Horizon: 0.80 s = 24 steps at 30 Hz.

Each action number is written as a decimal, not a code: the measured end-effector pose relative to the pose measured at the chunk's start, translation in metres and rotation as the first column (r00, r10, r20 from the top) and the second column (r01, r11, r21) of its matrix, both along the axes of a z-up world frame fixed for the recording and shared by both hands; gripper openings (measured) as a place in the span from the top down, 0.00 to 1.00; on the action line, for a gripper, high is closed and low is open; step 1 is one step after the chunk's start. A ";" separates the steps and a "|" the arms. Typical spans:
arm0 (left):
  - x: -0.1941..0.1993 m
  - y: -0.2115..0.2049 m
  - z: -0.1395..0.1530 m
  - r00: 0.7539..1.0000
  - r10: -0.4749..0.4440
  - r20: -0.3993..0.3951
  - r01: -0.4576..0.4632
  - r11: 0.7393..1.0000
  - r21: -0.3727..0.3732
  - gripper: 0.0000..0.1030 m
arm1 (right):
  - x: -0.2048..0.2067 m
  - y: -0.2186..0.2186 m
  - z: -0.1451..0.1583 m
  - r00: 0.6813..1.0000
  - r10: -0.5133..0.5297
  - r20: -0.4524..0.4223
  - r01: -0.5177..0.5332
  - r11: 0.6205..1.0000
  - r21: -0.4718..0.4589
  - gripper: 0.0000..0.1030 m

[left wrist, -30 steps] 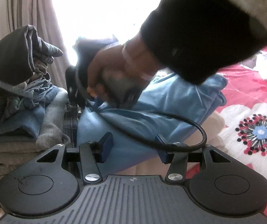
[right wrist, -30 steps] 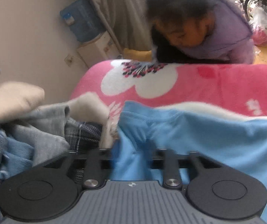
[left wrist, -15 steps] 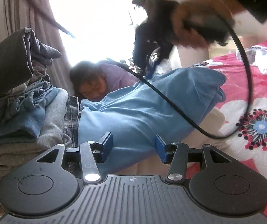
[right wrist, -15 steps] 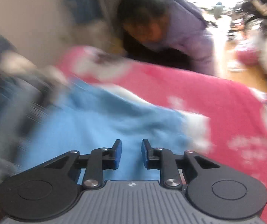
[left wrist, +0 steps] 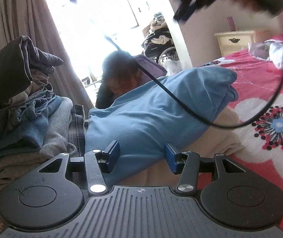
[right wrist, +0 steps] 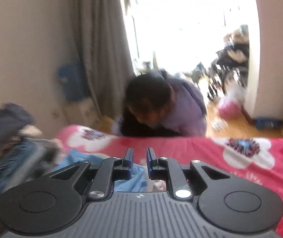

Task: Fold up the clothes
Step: 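Withdraw both grippers from the stacked blue shirt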

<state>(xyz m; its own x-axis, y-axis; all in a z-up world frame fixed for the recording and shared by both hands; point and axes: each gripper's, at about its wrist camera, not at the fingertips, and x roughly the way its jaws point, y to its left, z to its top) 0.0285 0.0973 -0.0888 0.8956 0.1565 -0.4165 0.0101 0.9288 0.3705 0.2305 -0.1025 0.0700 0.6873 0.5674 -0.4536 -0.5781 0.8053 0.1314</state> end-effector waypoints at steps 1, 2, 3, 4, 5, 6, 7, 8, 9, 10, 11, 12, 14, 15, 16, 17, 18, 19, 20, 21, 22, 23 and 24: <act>-0.002 -0.001 0.000 1.000 -0.001 0.000 0.001 1.000 0.003 0.51 | -0.013 -0.013 0.005 1.000 -0.003 0.025 0.003 1.000 -0.003 0.85; -0.003 -0.001 0.000 1.000 -0.002 0.001 0.002 1.000 0.008 0.51 | -0.024 -0.024 0.006 0.999 -0.011 0.045 0.012 1.000 -0.021 0.85; -0.003 -0.001 0.000 1.000 -0.003 0.003 0.003 1.000 0.013 0.51 | -0.034 -0.031 0.003 0.998 -0.017 0.060 0.021 0.998 -0.065 0.85; -0.003 -0.001 0.000 1.000 -0.005 0.005 0.005 1.000 0.019 0.51 | -0.041 -0.028 -0.003 0.998 -0.005 0.059 0.010 0.997 -0.081 0.84; -0.004 -0.002 0.001 1.000 -0.005 0.006 0.004 1.000 0.031 0.51 | -0.045 -0.022 -0.008 0.999 0.014 0.053 -0.009 0.996 -0.084 0.84; -0.004 -0.002 0.002 1.000 -0.003 0.009 0.003 0.999 0.041 0.51 | -0.050 -0.017 -0.014 0.998 0.032 0.046 -0.028 0.996 -0.088 0.84; -0.004 -0.002 0.004 1.000 -0.002 0.012 0.001 0.999 0.051 0.51 | -0.055 -0.011 -0.020 0.998 0.051 0.039 -0.047 0.995 -0.091 0.84; -0.005 -0.001 0.006 1.000 -0.002 0.017 0.001 0.998 0.057 0.51 | -0.060 -0.006 -0.026 0.997 0.069 0.032 -0.066 0.993 -0.094 0.84; -0.005 -0.001 0.009 1.000 -0.007 0.028 0.005 0.998 0.055 0.51 | -0.065 0.000 -0.031 0.996 0.087 0.025 -0.085 0.992 -0.097 0.84; -0.006 -0.001 0.012 0.999 -0.012 0.041 0.010 0.999 0.053 0.51 | -0.070 0.005 -0.037 0.994 0.106 0.018 -0.103 0.990 -0.100 0.84; -0.006 -0.001 0.015 0.998 -0.017 0.054 0.015 0.999 0.050 0.51 | -0.074 0.011 -0.043 0.992 0.124 0.012 -0.122 0.987 -0.103 0.84; -0.006 -0.001 0.017 0.997 -0.031 0.073 0.029 0.999 0.038 0.51 | -0.078 0.021 -0.050 0.989 0.149 0.002 -0.148 0.984 -0.103 0.84; -0.005 -0.001 0.020 0.992 -0.071 0.102 0.071 0.997 -0.004 0.51 | -0.085 0.045 -0.065 0.979 0.203 -0.020 -0.204 0.974 -0.101 0.84; -0.002 -0.001 0.020 0.992 -0.086 0.094 0.088 0.996 -0.022 0.51 | -0.089 0.053 -0.075 0.976 0.218 -0.032 -0.220 0.968 -0.122 0.85; 0.004 0.001 0.017 0.995 -0.073 0.064 0.075 0.997 -0.035 0.51 | -0.092 0.060 -0.085 0.973 0.227 -0.044 -0.231 0.961 -0.149 0.85; 0.010 0.003 0.014 0.998 -0.052 0.031 0.054 0.997 -0.047 0.51 | -0.095 0.060 -0.093 0.976 0.209 -0.063 -0.217 0.957 -0.191 0.85; 0.013 0.007 0.013 0.999 -0.035 0.004 0.035 0.997 -0.070 0.51 | -0.098 0.058 -0.100 0.980 0.180 -0.084 -0.195 0.951 -0.238 0.85; 0.015 0.012 0.012 1.000 -0.018 -0.020 0.016 0.995 -0.096 0.51 | -0.100 0.051 -0.107 0.983 0.145 -0.109 -0.169 0.952 -0.256 0.83; 0.013 0.015 0.015 0.999 -0.011 -0.035 0.006 0.992 -0.124 0.51 | -0.102 0.040 -0.110 0.984 0.109 -0.139 -0.141 0.959 -0.246 0.80; 0.009 0.018 0.020 0.999 -0.005 -0.047 -0.002 0.988 -0.152 0.51 | -0.106 0.029 -0.111 0.985 0.056 -0.163 -0.096 0.964 -0.250 0.80; 0.006 0.020 0.025 0.998 -0.001 -0.059 -0.010 0.984 -0.180 0.51 | -0.112 0.018 -0.111 0.985 -0.001 -0.172 -0.045 0.965 -0.259 0.79; 0.003 0.023 0.029 0.997 0.004 -0.072 -0.019 0.978 -0.207 0.51 | -0.122 0.005 -0.109 0.983 -0.038 -0.182 -0.006 0.971 -0.238 0.78; -0.001 0.025 0.034 0.996 0.008 -0.084 -0.028 0.972 -0.234 0.51 | -0.133 -0.009 -0.106 0.978 -0.070 -0.195 0.029 0.978 -0.206 0.78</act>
